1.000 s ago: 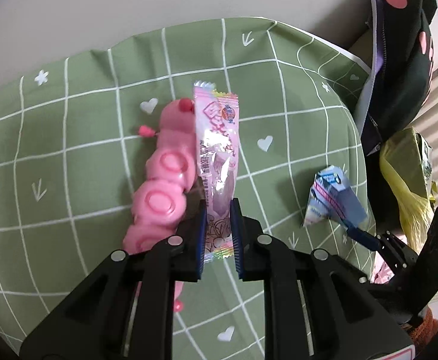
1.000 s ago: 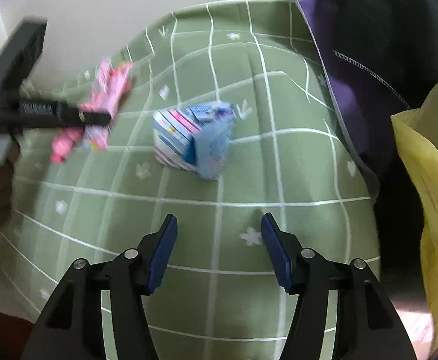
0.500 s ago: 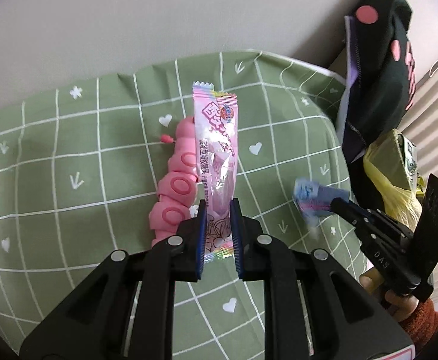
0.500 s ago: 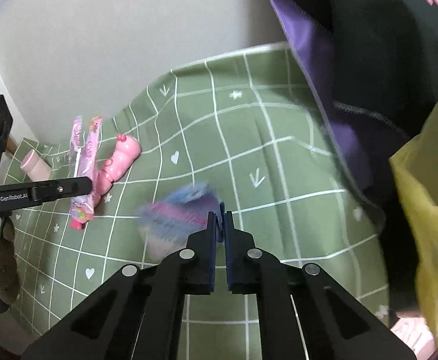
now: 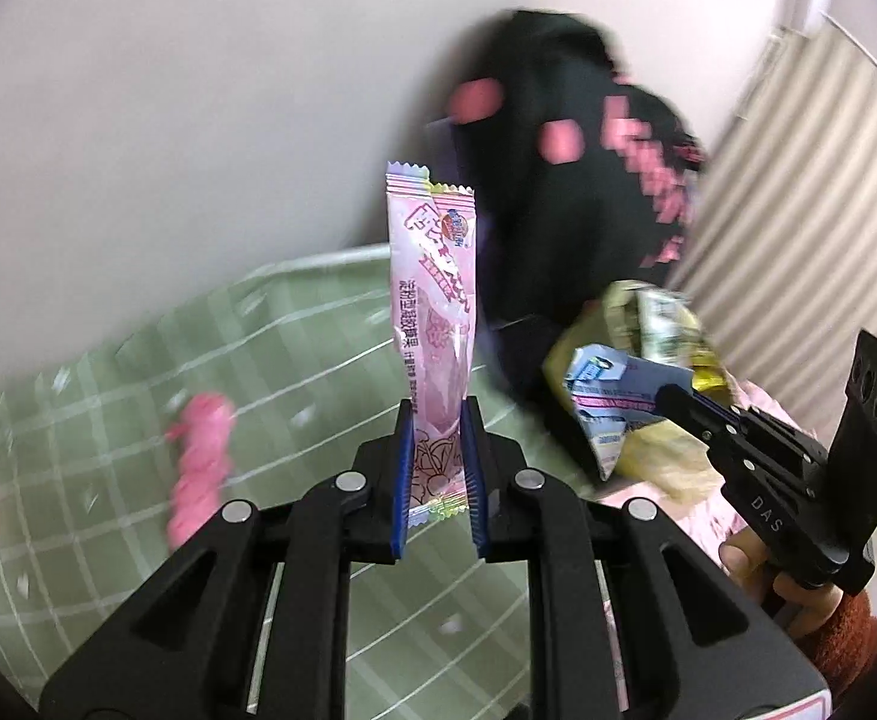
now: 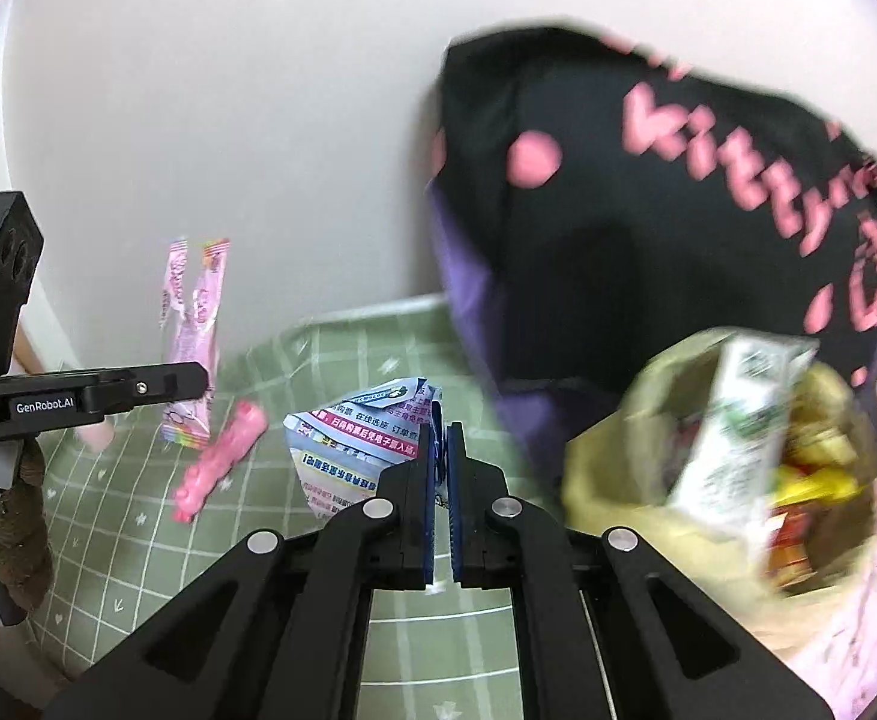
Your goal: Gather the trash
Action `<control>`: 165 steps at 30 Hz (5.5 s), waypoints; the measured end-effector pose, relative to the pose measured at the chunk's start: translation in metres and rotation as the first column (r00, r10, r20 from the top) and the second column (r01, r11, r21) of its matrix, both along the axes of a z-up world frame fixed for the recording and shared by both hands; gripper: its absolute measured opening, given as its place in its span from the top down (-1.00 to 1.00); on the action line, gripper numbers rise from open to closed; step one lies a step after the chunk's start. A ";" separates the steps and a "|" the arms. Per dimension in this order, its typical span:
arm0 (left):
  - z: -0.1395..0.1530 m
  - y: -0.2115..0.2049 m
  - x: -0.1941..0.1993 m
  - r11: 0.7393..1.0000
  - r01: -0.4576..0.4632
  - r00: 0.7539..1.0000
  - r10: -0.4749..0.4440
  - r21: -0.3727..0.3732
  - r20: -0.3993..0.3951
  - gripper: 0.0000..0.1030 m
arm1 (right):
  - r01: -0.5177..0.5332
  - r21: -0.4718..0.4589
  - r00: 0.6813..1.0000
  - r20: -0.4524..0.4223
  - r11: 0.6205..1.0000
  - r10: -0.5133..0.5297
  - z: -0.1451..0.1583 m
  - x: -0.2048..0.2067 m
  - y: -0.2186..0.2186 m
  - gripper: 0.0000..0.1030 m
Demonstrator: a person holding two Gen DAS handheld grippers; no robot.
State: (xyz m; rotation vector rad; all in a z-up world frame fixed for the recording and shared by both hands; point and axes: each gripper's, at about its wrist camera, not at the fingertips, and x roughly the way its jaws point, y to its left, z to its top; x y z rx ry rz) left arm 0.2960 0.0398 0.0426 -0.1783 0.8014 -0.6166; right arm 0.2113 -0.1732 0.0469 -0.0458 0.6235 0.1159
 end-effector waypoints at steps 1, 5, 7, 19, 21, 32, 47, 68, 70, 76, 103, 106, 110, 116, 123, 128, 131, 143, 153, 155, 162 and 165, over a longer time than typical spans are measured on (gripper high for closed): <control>0.006 -0.010 0.000 1.000 0.021 1.000 -0.021 0.001 0.014 0.72 | 0.013 -0.004 1.000 0.011 1.000 -0.013 0.007 -0.004 -0.007 0.91; 0.033 -0.059 -0.005 0.992 0.126 0.989 -0.126 -0.002 0.076 0.71 | 0.085 -0.023 0.996 0.034 0.996 -0.084 0.031 -0.017 -0.038 0.91; 0.043 -0.081 -0.009 0.985 0.175 0.980 -0.174 -0.001 0.099 0.72 | 0.129 -0.026 0.990 0.055 0.991 -0.127 0.039 -0.025 -0.057 0.91; 0.036 -0.188 -0.001 0.933 0.359 0.932 -0.357 -0.020 0.053 0.72 | 0.399 -0.010 0.913 0.092 0.917 -0.397 0.054 -0.057 -0.176 0.91; 0.027 -0.206 0.004 0.922 0.388 0.922 -0.387 -0.013 0.025 0.71 | 0.416 -0.001 0.907 0.067 0.909 -0.415 0.047 -0.056 -0.195 0.91; -0.033 -0.301 0.036 0.891 0.436 0.899 -0.423 0.129 -0.117 0.71 | 0.308 -0.037 0.948 -0.077 0.951 -0.310 -0.003 -0.009 -0.225 0.91; -0.052 -0.308 0.058 0.897 0.416 0.905 -0.393 0.147 -0.159 0.74 | 0.237 -0.020 0.960 -0.146 0.971 -0.237 -0.031 0.034 -0.240 0.91; -0.036 -0.285 0.068 0.878 0.478 0.870 -0.466 0.039 -0.163 0.60 | 0.309 -0.008 0.935 -0.178 0.951 -0.305 -0.024 0.021 -0.223 0.89; -0.035 -0.279 0.069 0.882 0.471 0.872 -0.461 0.023 -0.163 0.50 | 0.327 -0.022 0.930 -0.171 0.945 -0.325 -0.025 0.018 -0.221 0.88; -0.031 -0.259 0.068 0.890 0.454 0.885 -0.448 0.026 -0.123 0.18 | 0.345 0.015 0.925 -0.175 0.938 -0.338 -0.024 0.009 -0.211 0.22; -0.017 -0.056 -0.125 0.926 -0.312 0.941 0.271 0.211 0.203 -0.17 | 0.014 0.095 1.000 -0.008 0.995 -0.013 -0.006 -0.098 -0.069 0.16; -0.014 -0.037 -0.156 0.875 -0.417 0.902 0.365 0.245 0.232 -0.17 | -0.069 0.083 0.998 -0.008 0.994 0.070 -0.011 -0.113 -0.039 0.16; -0.011 -0.010 -0.196 0.824 -0.510 0.854 0.452 0.248 0.256 -0.17 | -0.138 0.093 0.990 0.007 0.986 0.138 -0.013 -0.129 -0.011 0.16; 0.002 0.007 -0.228 0.779 -0.575 0.813 0.510 0.249 0.279 -0.17 | -0.180 0.092 0.984 0.023 0.979 0.178 -0.009 -0.149 0.016 0.16; 0.010 0.000 -0.237 0.797 -0.557 0.823 0.489 0.235 0.289 -0.17 | -0.173 0.083 0.984 0.043 0.981 0.170 0.000 -0.163 0.019 0.16; 0.008 -0.007 -0.236 0.812 -0.533 0.838 0.470 0.236 0.277 -0.17 | -0.160 0.061 0.986 0.048 0.985 0.157 0.001 -0.168 0.016 0.16; 0.006 -0.009 -0.235 0.820 -0.523 0.846 0.464 0.234 0.263 -0.17 | -0.153 0.068 0.988 0.046 0.986 0.150 0.000 -0.169 0.012 0.16; 0.002 -0.019 -0.236 0.837 -0.496 0.862 0.441 0.232 0.251 -0.17 | -0.132 0.077 0.991 0.041 0.988 0.129 -0.004 -0.174 0.004 0.16; 0.003 -0.022 -0.236 0.844 -0.486 0.866 0.430 0.229 0.254 -0.17 | -0.126 0.079 0.992 0.043 0.989 0.123 -0.004 -0.175 -0.002 0.16; 0.003 -0.022 -0.237 0.844 -0.485 0.867 0.429 0.228 0.255 -0.17 | -0.124 0.079 0.992 0.044 0.989 0.121 -0.004 -0.175 -0.002 0.16; 0.002 -0.023 -0.238 0.844 -0.484 0.868 0.429 0.229 0.251 -0.17 | -0.119 0.083 0.992 0.044 0.990 0.115 -0.004 -0.175 -0.004 0.16; 0.002 -0.023 -0.236 0.850 -0.476 0.871 0.422 0.226 0.251 -0.17 | -0.117 0.078 0.992 0.050 0.990 0.114 -0.002 -0.176 -0.004 0.16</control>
